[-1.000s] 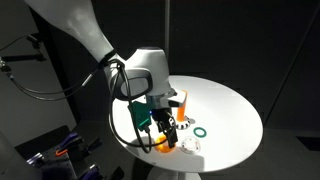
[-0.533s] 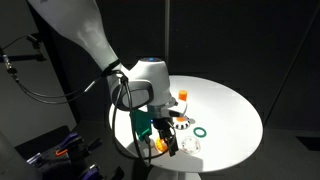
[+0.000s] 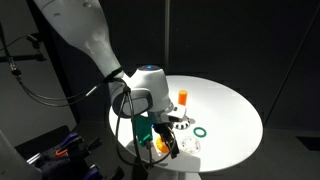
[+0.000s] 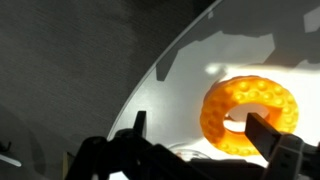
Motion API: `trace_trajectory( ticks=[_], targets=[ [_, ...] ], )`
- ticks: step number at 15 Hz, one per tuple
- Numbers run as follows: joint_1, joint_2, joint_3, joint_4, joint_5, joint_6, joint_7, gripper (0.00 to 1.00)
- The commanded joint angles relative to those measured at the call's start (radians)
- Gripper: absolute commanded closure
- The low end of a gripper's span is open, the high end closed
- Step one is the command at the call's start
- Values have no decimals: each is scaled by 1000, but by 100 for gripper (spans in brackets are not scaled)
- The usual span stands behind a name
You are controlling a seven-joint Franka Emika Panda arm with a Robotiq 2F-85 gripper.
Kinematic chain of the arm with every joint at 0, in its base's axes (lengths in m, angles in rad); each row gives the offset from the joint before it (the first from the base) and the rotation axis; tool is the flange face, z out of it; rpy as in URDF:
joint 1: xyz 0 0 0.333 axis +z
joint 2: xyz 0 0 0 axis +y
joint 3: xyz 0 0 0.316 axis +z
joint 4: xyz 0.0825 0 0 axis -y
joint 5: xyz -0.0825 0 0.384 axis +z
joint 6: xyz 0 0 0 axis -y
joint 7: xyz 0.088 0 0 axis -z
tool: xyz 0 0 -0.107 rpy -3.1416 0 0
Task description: Put the orange ring around the rod
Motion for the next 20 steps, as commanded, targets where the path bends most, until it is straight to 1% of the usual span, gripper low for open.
trace_trajectory(
  ticks=[1, 4, 7, 8, 9, 11, 13, 14, 16, 17, 18, 19, 20],
  targets=[
    [-23, 42, 34, 32, 39, 38, -38, 0],
    [-29, 68, 50, 52, 52, 51, -41, 0],
    [-27, 93, 47, 73, 51, 55, -39, 0],
    [-25, 101, 43, 79, 50, 57, -36, 15],
    [-23, 106, 39, 84, 48, 53, -33, 26],
    [-18, 114, 31, 93, 47, 47, -26, 44],
    [-15, 115, 26, 98, 46, 42, -23, 60],
    [-10, 110, 21, 98, 45, 40, -18, 66],
    [-4, 94, 13, 95, 45, 31, -11, 84],
    [-2, 85, 9, 94, 45, 24, -9, 91],
    [-1, 76, 5, 93, 44, 16, -9, 95],
    [1, 66, -1, 92, 44, 8, -7, 92],
    [2, 57, -4, 91, 43, -3, -8, 92]
  ],
)
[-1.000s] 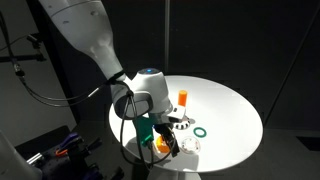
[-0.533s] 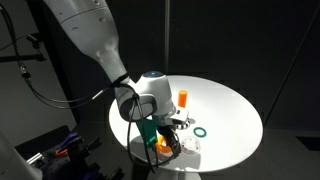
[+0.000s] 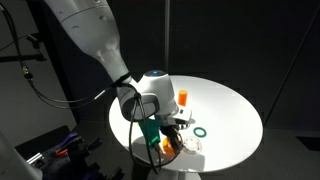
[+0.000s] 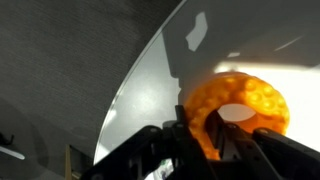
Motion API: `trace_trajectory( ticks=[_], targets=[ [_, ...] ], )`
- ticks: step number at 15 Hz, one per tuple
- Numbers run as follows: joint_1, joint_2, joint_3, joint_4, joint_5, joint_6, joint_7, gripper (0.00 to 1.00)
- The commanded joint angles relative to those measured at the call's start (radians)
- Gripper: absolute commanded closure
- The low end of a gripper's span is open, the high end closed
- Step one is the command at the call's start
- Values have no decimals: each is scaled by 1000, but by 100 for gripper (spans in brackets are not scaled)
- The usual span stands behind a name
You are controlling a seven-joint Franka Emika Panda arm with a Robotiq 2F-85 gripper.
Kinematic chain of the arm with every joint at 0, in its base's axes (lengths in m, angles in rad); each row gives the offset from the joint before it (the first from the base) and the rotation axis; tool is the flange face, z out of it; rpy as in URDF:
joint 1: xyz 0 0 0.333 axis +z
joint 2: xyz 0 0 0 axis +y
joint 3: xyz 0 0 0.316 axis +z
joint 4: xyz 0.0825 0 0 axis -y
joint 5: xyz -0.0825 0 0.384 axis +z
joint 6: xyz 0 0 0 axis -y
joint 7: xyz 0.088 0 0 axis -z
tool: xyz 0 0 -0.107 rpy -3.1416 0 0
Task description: Put the orange ring around the rod
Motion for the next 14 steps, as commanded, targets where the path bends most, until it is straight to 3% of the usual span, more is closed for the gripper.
trace_trajectory(
  ticks=[1, 14],
  targets=[
    [9, -54, -17, 3, 13, -57, -4, 93],
    [38, -251, -28, 42, -2, -254, 42, 91]
  ],
)
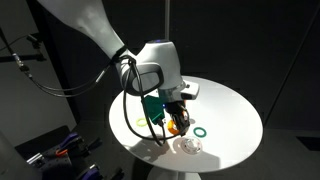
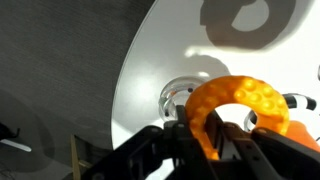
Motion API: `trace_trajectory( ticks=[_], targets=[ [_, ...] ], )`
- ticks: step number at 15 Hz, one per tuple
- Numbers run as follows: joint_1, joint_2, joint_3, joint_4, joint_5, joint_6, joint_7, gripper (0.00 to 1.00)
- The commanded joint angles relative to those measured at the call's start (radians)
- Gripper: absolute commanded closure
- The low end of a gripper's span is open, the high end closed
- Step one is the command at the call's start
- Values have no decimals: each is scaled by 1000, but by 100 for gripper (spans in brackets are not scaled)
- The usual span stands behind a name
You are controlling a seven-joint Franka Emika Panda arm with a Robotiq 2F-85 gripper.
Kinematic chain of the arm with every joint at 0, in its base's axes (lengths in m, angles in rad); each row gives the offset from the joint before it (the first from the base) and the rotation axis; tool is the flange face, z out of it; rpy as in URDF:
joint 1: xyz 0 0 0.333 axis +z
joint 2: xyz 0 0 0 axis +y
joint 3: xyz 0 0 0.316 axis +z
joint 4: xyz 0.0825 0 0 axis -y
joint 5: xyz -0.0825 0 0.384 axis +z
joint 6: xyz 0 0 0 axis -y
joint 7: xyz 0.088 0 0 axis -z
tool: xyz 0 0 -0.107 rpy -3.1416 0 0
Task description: Put the orange ring around the rod
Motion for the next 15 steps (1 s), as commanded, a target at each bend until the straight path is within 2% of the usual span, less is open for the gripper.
trace_trajectory(
  ticks=[1, 15],
  targets=[
    [17, -54, 3, 33, 2, -72, 35, 92],
    [62, -88, 53, 165, 16, -169, 151, 92]
  ],
)
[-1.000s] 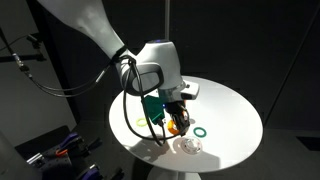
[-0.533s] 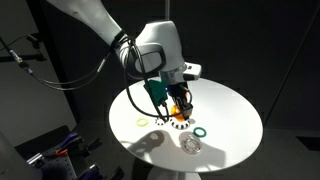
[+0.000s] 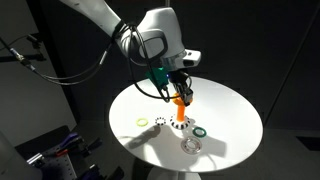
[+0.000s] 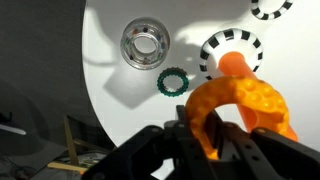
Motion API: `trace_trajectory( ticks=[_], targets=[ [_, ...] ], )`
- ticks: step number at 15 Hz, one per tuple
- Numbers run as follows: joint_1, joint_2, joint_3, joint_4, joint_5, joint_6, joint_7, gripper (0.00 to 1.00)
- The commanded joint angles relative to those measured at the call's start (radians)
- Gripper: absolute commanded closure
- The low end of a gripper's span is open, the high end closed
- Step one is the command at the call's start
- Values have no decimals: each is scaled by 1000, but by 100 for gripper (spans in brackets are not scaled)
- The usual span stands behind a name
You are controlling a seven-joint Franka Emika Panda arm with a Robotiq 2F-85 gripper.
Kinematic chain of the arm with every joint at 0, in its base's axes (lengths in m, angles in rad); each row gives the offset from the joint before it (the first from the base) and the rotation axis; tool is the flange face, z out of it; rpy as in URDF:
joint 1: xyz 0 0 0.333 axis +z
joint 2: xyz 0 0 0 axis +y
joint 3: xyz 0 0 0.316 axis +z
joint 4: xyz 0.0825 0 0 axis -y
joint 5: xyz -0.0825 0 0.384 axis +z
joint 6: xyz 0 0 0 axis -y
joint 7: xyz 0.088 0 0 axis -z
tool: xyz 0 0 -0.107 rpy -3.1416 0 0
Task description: Put the orange ring around the rod
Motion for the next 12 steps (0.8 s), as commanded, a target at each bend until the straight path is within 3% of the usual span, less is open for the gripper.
trace_trajectory(
  ticks=[1, 12],
  targets=[
    [10, -5, 11, 51, 17, -56, 40, 92],
    [28, 34, 22, 118, 13, -83, 107, 92]
  ],
)
